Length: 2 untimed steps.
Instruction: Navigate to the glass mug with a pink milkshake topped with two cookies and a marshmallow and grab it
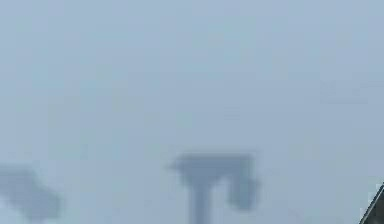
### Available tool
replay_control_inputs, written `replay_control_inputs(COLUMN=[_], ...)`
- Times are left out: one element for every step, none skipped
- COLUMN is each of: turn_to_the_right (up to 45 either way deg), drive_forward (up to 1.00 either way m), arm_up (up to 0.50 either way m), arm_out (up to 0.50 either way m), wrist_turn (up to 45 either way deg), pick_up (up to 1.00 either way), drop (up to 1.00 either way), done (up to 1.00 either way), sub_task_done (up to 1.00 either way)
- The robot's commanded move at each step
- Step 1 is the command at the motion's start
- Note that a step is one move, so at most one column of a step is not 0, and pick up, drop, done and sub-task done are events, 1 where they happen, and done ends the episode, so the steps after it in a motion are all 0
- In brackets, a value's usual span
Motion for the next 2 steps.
replay_control_inputs(turn_to_the_right=[-45.0,-45.0], drive_forward=[0.00,0.00], arm_up=[0.00,0.00], arm_out=[0.00,0.00], wrist_turn=[0.0,0.0], pick_up=[0.00,0.00], drop=[0.00,0.00], done=[0.00,0.00], sub_task_done=[0.00,0.00])
